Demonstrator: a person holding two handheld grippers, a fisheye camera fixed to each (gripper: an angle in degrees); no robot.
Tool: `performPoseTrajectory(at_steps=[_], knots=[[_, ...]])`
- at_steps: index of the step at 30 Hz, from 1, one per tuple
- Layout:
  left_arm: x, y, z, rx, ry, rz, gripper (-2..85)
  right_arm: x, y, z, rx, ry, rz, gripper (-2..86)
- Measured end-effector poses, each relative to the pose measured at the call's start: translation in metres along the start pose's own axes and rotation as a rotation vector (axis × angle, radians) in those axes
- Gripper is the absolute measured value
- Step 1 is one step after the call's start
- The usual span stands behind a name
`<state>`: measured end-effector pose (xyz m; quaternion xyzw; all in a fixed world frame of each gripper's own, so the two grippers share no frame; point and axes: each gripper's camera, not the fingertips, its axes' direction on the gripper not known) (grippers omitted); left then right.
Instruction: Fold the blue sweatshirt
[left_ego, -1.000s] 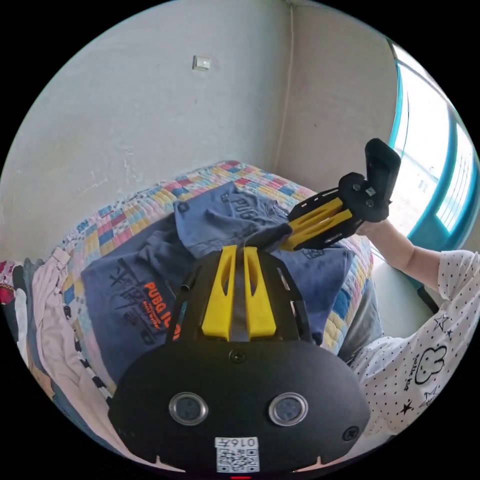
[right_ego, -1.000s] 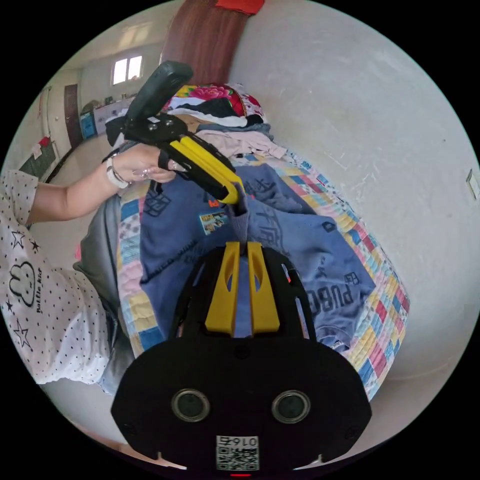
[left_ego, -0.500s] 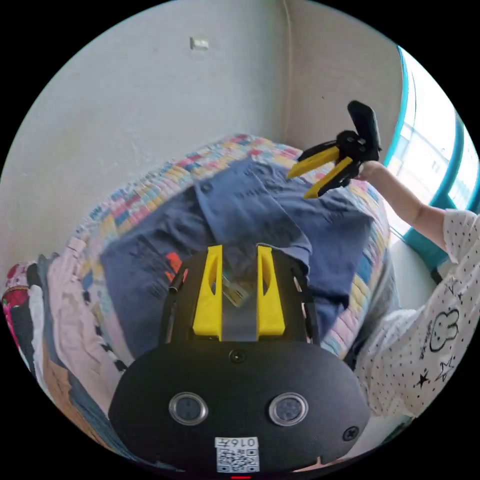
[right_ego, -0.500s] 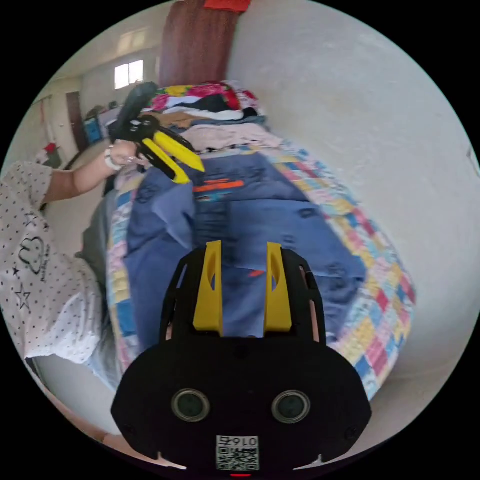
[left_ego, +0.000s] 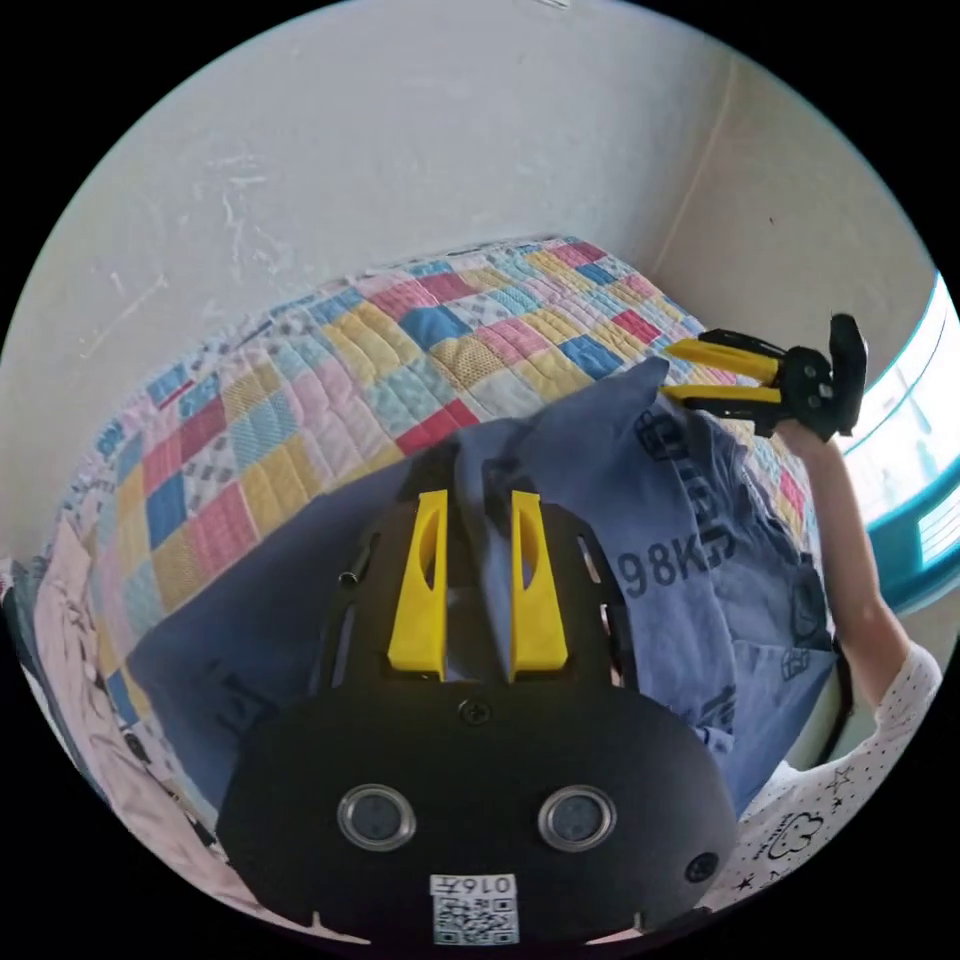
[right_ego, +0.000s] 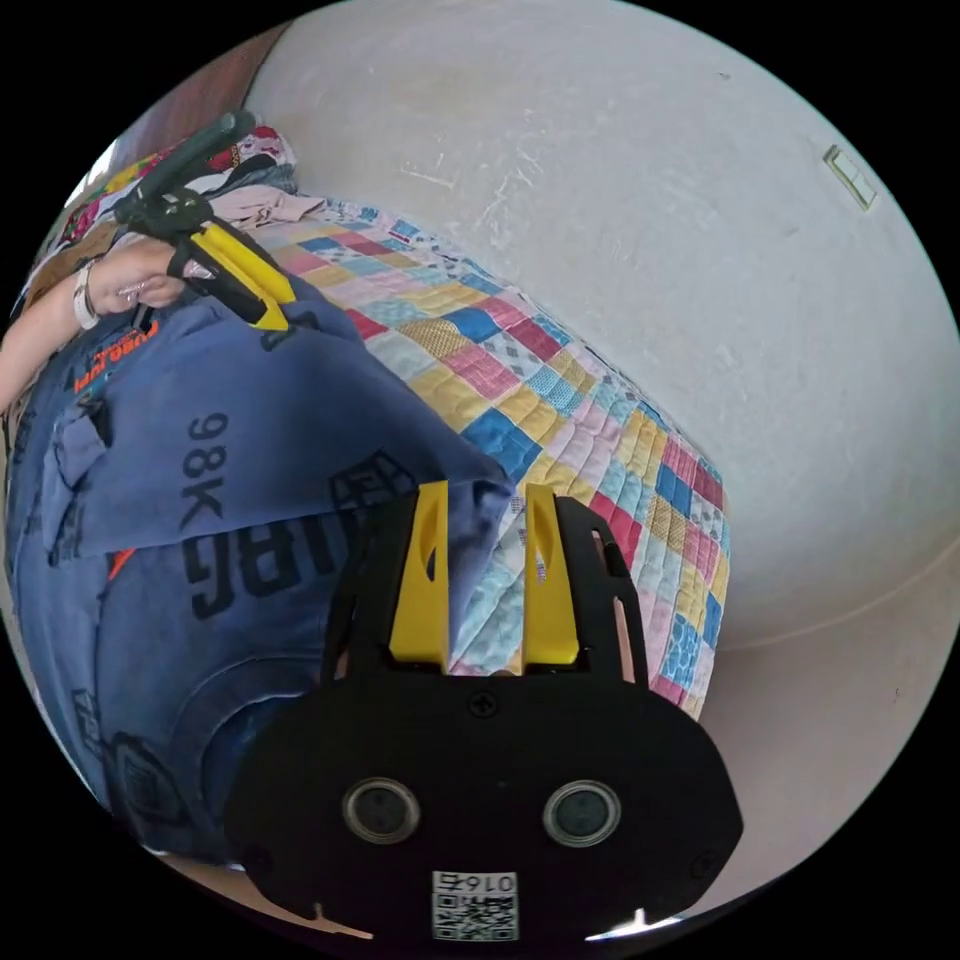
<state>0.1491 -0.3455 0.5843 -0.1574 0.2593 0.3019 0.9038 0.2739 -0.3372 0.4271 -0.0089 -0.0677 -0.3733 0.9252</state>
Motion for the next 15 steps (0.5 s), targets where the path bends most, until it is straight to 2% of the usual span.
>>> performPoseTrajectory(at_steps=[5, 9, 15], knots=[[-0.011, -0.012, 0.02, 0.016, 0.071, 0.005, 0.6, 0.015, -0.008, 0.028, -0.023, -0.019, -0.034, 9.4], [-0.019, -0.017, 0.028, 0.036, 0.074, 0.017, -0.7, 0.029, -0.014, 0.037, -0.013, -0.061, -0.087, 5.9], [-0.036, -0.025, 0.03, 0.094, 0.111, -0.04, -0.9, 0.059, -0.013, 0.037, 0.111, -0.075, 0.018, 2.7]])
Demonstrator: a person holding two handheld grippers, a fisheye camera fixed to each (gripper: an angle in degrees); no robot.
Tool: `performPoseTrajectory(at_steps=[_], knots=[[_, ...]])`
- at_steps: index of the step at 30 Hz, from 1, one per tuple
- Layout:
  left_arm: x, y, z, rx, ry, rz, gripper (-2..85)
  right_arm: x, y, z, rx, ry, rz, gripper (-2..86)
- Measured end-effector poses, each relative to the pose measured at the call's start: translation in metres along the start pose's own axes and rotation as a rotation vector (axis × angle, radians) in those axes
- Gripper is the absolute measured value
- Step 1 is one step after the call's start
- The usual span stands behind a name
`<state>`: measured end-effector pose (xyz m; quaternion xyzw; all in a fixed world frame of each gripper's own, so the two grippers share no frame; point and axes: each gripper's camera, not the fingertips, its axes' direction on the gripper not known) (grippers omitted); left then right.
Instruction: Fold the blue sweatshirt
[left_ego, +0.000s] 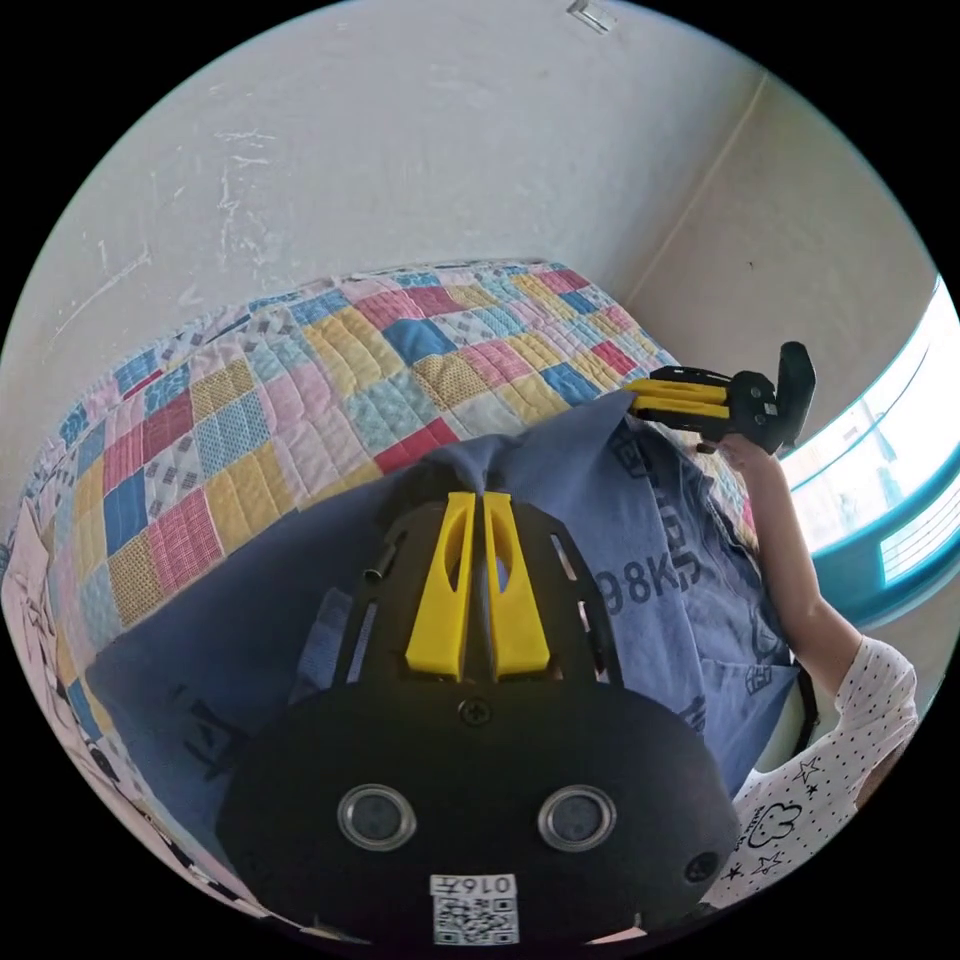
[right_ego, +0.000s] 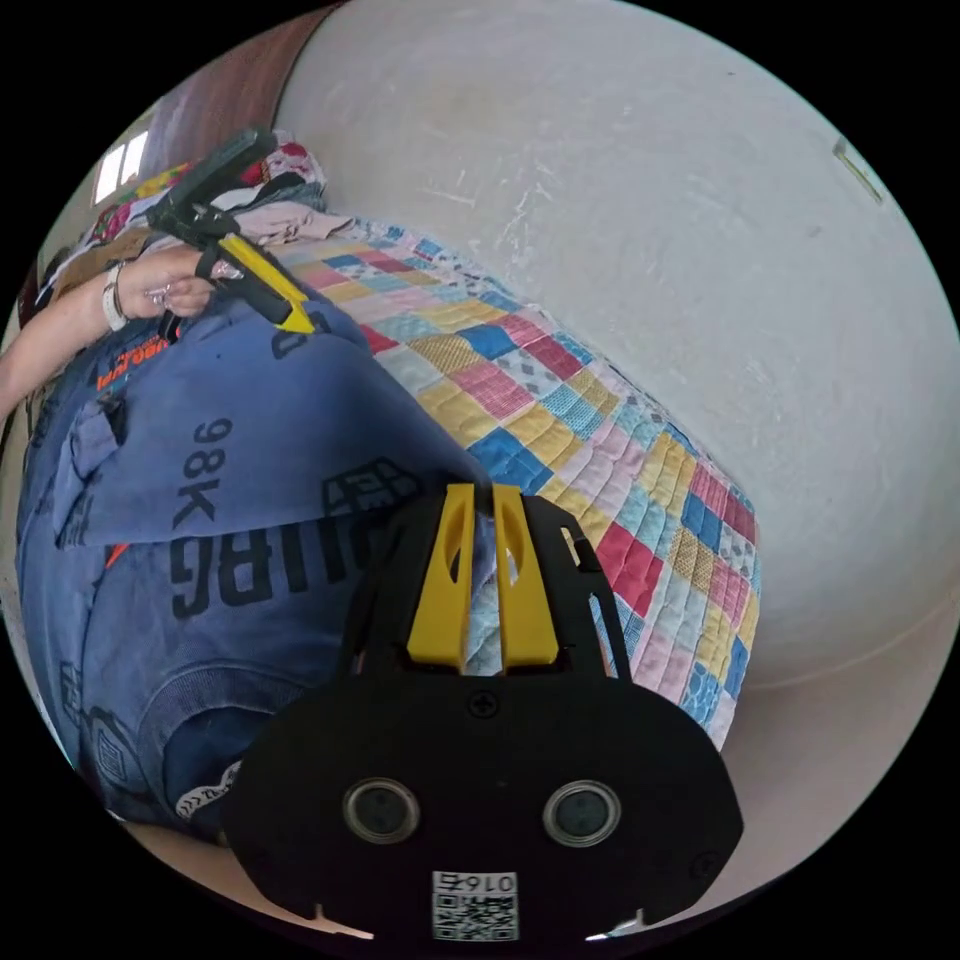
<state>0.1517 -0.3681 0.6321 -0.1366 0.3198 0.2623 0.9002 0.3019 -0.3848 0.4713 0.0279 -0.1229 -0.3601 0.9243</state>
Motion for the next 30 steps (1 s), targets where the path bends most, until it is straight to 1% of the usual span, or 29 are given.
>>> performPoseTrajectory(at_steps=[3, 6, 10, 11, 13, 16, 18, 20, 22, 24, 27, 30], knots=[[-0.004, -0.003, 0.008, 0.033, -0.018, -0.007, -0.6, 0.006, -0.005, 0.011, -0.013, 0.035, 0.015, 2.7], [0.002, -0.004, 0.034, -0.011, -0.135, 0.028, 0.3, 0.005, -0.008, 0.039, -0.125, 0.069, -0.012, 3.2], [0.019, -0.004, 0.041, 0.005, -0.267, 0.047, 4.4, 0.008, -0.013, 0.041, -0.117, 0.122, -0.035, 4.7], [0.022, -0.004, 0.039, 0.012, -0.287, 0.043, 4.9, 0.015, -0.014, 0.039, -0.117, 0.099, -0.022, 5.3], [0.031, -0.004, 0.024, 0.061, -0.381, 0.033, 6.1, 0.028, -0.015, 0.034, -0.114, 0.041, 0.02, 6.2], [0.04, -0.002, 0.007, 0.136, -0.498, 0.016, 6.3, 0.044, -0.022, 0.021, -0.06, -0.135, 0.089, 7.9], [0.041, -0.005, 0.006, 0.132, -0.474, 0.007, 6.4, 0.036, -0.036, 0.019, -0.061, -0.335, 0.038, 10.5], [0.04, -0.006, 0.009, 0.125, -0.413, -0.005, 6.7, 0.017, -0.05, 0.022, -0.079, -0.427, -0.068, 12.6], [0.039, -0.006, 0.018, 0.107, -0.369, -0.021, 7.1, -0.004, -0.06, 0.028, -0.09, -0.377, -0.146, 13.6], [0.038, -0.006, 0.026, 0.086, -0.346, -0.019, 7.2, -0.026, -0.067, 0.043, -0.147, -0.299, -0.232, 13.4], [0.038, -0.006, 0.038, 0.054, -0.324, -0.008, 7.6, -0.035, -0.069, 0.06, -0.193, -0.337, -0.269, 11.8], [0.037, -0.007, 0.047, 0.038, -0.323, -0.006, 7.8, -0.03, -0.069, 0.064, -0.176, -0.373, -0.278, 8.6]])
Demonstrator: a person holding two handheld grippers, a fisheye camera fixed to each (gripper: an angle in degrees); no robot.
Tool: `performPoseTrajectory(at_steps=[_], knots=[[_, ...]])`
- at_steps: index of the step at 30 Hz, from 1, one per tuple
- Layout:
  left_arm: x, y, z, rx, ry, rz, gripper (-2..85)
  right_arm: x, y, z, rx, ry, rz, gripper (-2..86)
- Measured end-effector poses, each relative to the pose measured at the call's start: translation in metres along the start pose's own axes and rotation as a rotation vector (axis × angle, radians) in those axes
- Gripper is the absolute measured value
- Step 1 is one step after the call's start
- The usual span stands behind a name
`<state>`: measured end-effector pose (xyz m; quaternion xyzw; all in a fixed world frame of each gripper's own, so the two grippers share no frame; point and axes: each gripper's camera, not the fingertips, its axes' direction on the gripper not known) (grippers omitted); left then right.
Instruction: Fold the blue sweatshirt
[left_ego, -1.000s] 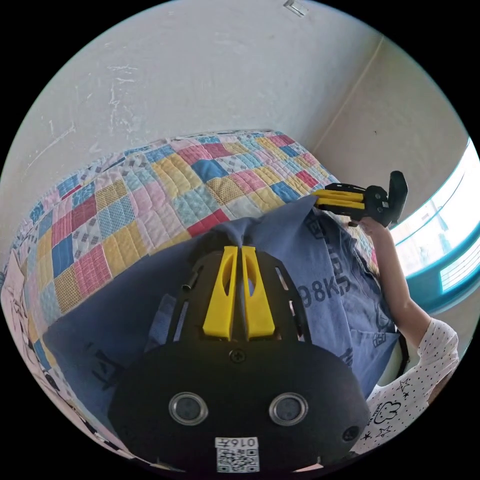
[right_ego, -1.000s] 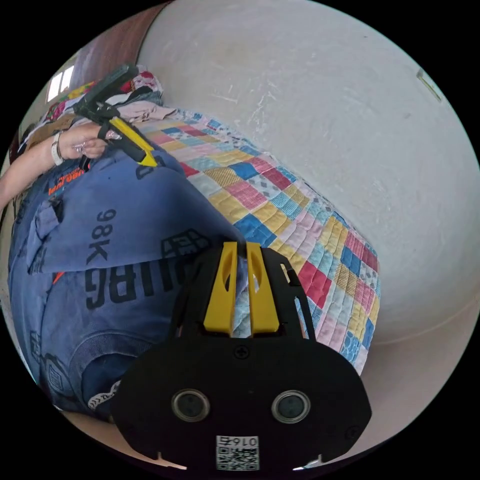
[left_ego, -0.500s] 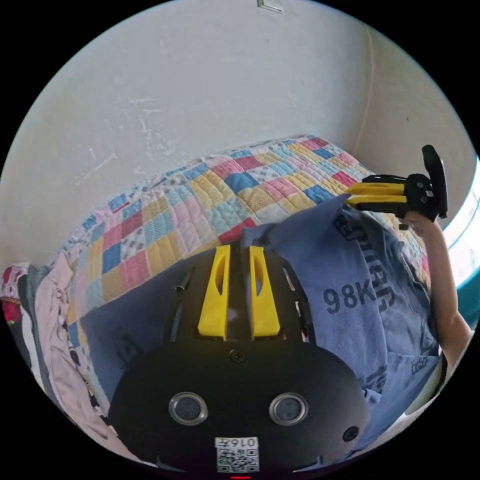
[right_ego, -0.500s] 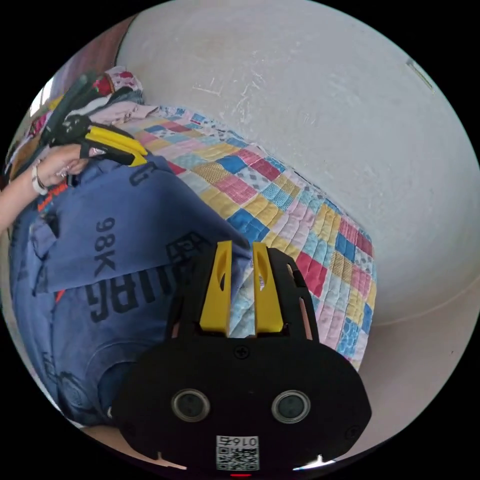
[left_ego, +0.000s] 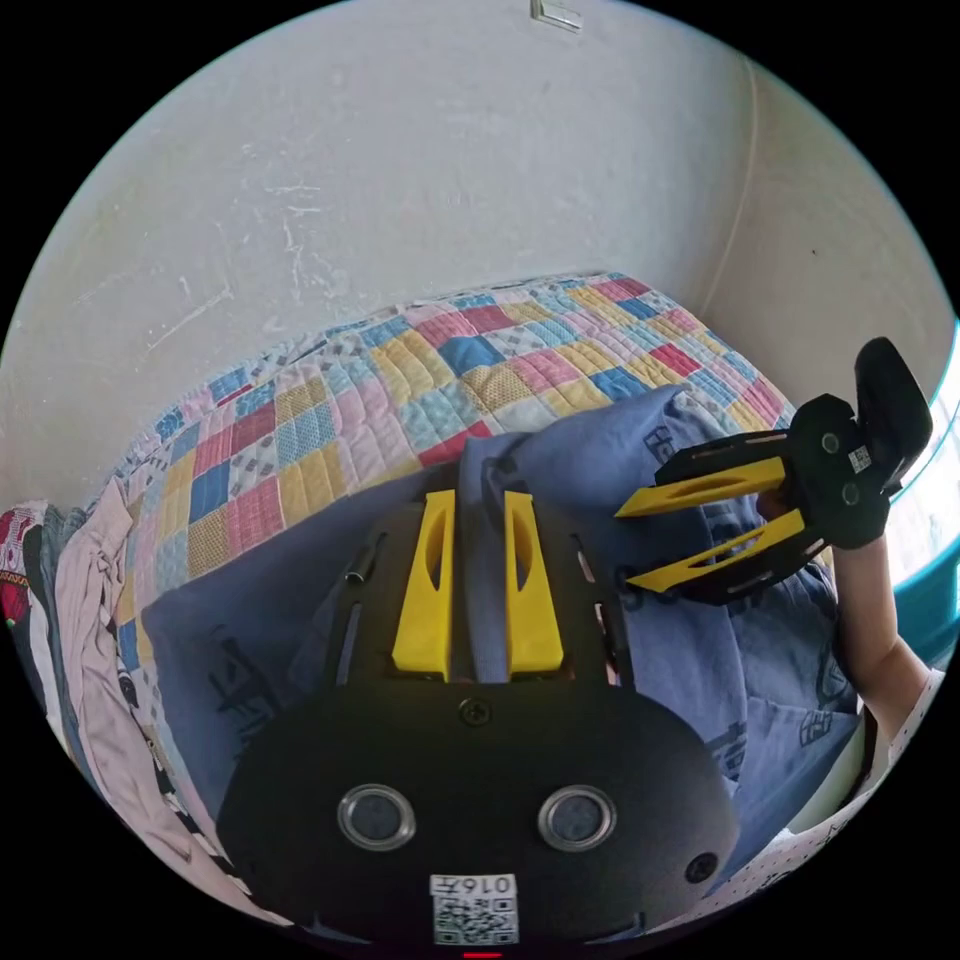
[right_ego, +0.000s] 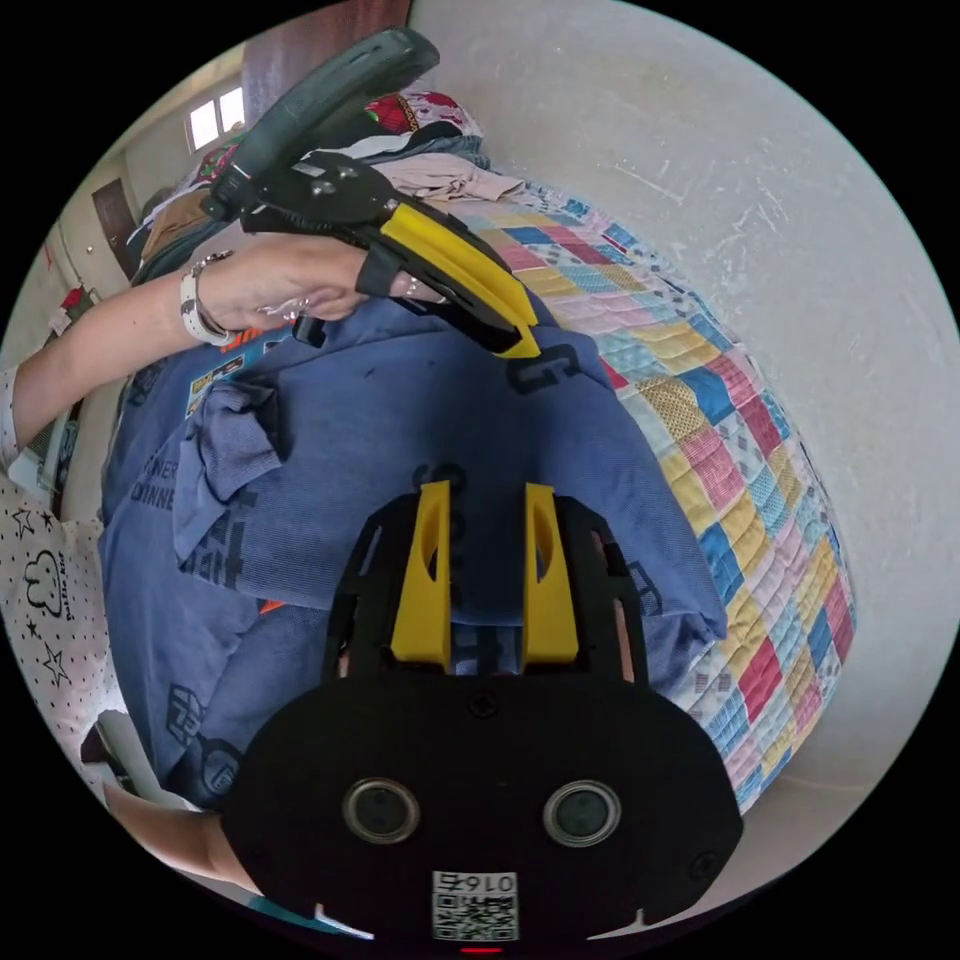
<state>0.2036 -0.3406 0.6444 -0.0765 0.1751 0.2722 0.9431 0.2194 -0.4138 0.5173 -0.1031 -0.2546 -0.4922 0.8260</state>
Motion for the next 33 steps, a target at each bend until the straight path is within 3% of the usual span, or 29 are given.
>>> performPoseTrajectory(at_steps=[6, 15, 19, 27, 33], knots=[[0.004, 0.0, 0.008, -0.011, -0.026, 0.009, 6.9, 0.005, 0.001, -0.007, -0.013, -0.002, -0.032, 0.4], [0.008, -0.004, 0.01, -0.013, -0.001, 0.024, 7.7, 0.006, 0.006, -0.006, -0.131, -0.107, -0.098, 0.4], [0.009, -0.007, 0.008, 0.001, -0.017, 0.04, 7.6, 0.013, 0.015, -0.026, -0.07, -0.094, -0.078, 1.9], [-0.026, -0.036, 0.01, -0.001, 0.04, 0.179, 7.6, 0.07, 0.079, -0.063, 0.071, 0.155, 0.261, 7.7], [-0.034, -0.049, 0.043, -0.055, 0.054, 0.292, 7.9, 0.088, 0.113, -0.058, 0.118, 0.193, 0.368, 8.9]])
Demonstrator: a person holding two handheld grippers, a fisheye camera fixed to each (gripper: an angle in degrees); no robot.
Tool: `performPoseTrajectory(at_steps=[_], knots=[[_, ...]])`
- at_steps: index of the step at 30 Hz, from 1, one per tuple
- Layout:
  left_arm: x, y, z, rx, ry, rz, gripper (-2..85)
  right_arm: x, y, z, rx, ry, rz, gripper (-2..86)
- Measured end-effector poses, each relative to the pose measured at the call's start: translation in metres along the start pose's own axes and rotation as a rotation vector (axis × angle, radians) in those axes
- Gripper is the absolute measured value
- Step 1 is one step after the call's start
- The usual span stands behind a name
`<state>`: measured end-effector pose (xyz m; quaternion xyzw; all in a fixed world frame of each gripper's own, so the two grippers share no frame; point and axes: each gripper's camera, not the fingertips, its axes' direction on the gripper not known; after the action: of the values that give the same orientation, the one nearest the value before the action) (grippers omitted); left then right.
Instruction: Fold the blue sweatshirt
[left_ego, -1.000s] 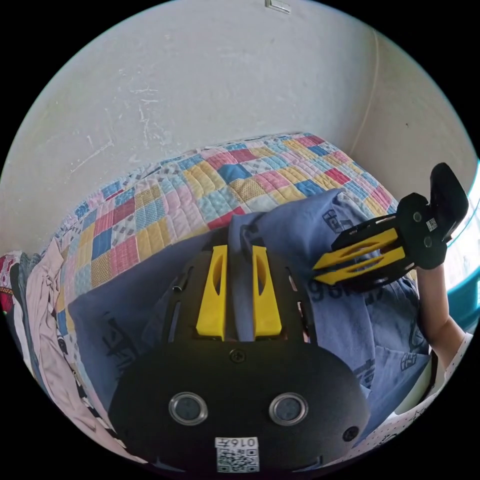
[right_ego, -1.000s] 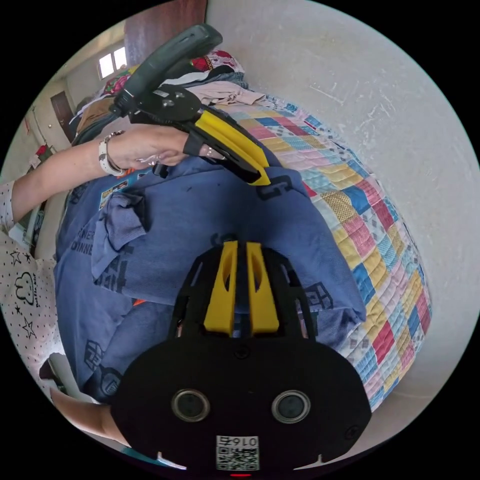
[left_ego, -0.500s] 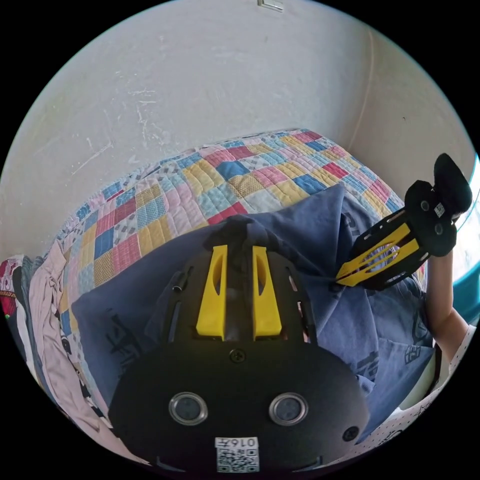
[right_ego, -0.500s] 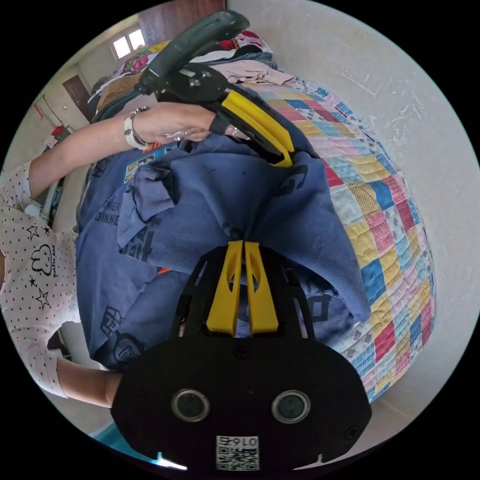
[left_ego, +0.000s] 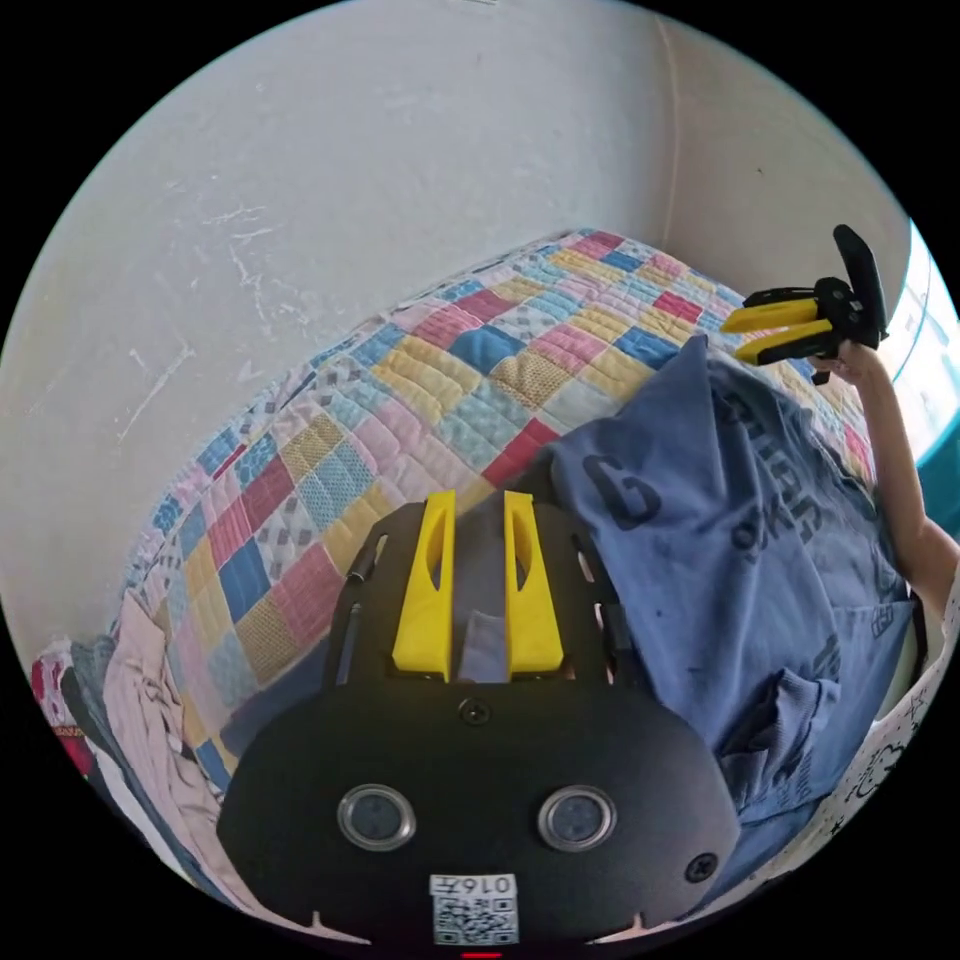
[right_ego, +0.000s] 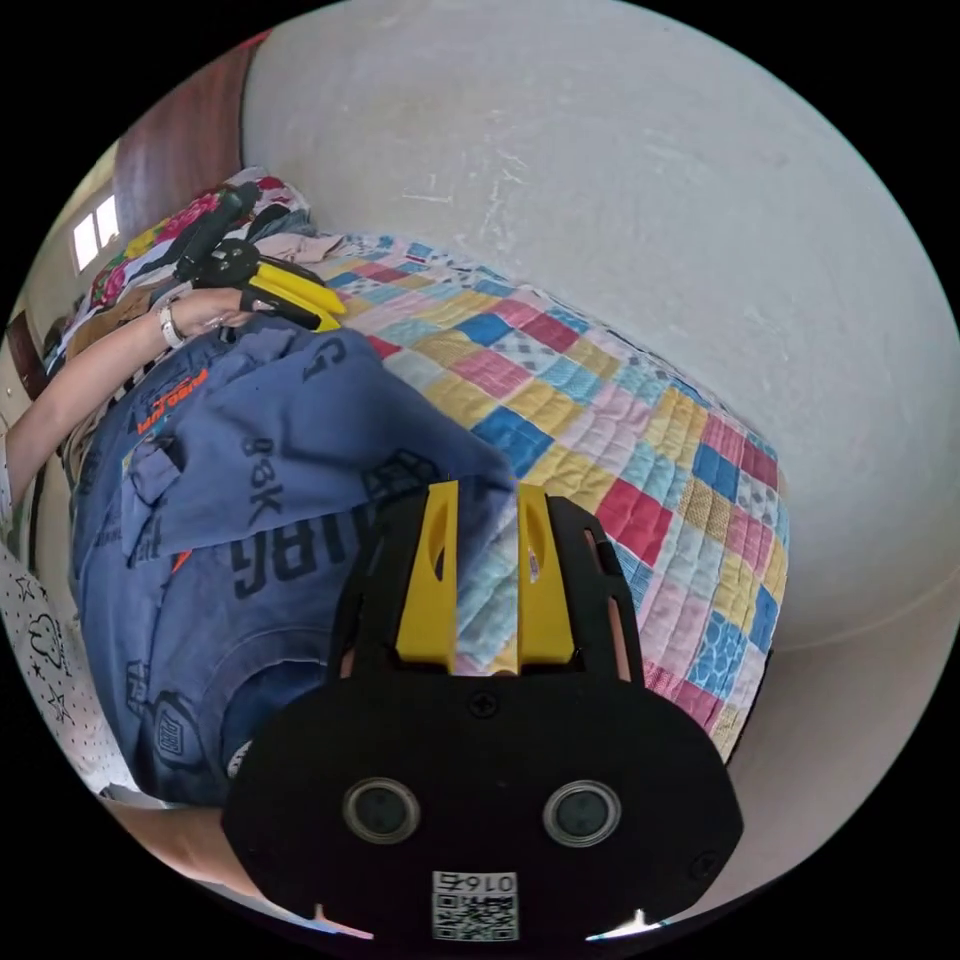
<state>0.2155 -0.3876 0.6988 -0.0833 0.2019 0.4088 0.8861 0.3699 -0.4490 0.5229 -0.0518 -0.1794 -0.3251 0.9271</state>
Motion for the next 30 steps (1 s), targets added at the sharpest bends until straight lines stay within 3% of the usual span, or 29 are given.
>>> performPoseTrajectory(at_steps=[9, 16, 20, 24, 26, 28, 30], knots=[[0.013, -0.001, -0.004, 0.104, 0.104, 0.143, 6.4, -0.015, 0.002, 0.013, 0.027, 0.033, -0.001, 9.3], [0.025, -0.002, 0.008, -0.003, 0.014, 0.153, 2.9, -0.034, -0.002, 0.01, -0.013, 0.137, 0.008, 2.7], [0.017, 0.002, 0.005, -0.007, 0.023, 0.091, 0.1, -0.032, 0.002, -0.002, 0.019, 0.105, 0.093, 1.9], [-0.007, 0.022, 0.004, 0.038, 0.158, 0.009, -0.1, -0.041, 0.003, 0.008, -0.059, 0.087, 0.106, 2.7], [-0.018, 0.03, -0.007, 0.047, 0.176, -0.042, 0.5, -0.049, 0.004, 0.001, -0.05, 0.103, 0.089, 3.8], [-0.03, 0.048, -0.038, 0.029, 0.084, -0.119, 2.7, -0.053, 0.004, -0.012, -0.047, 0.107, 0.112, 5.3], [-0.029, 0.07, -0.068, 0.026, 0.139, -0.091, 6.0, -0.069, -0.002, -0.043, 0.035, 0.034, 0.092, 6.9]])
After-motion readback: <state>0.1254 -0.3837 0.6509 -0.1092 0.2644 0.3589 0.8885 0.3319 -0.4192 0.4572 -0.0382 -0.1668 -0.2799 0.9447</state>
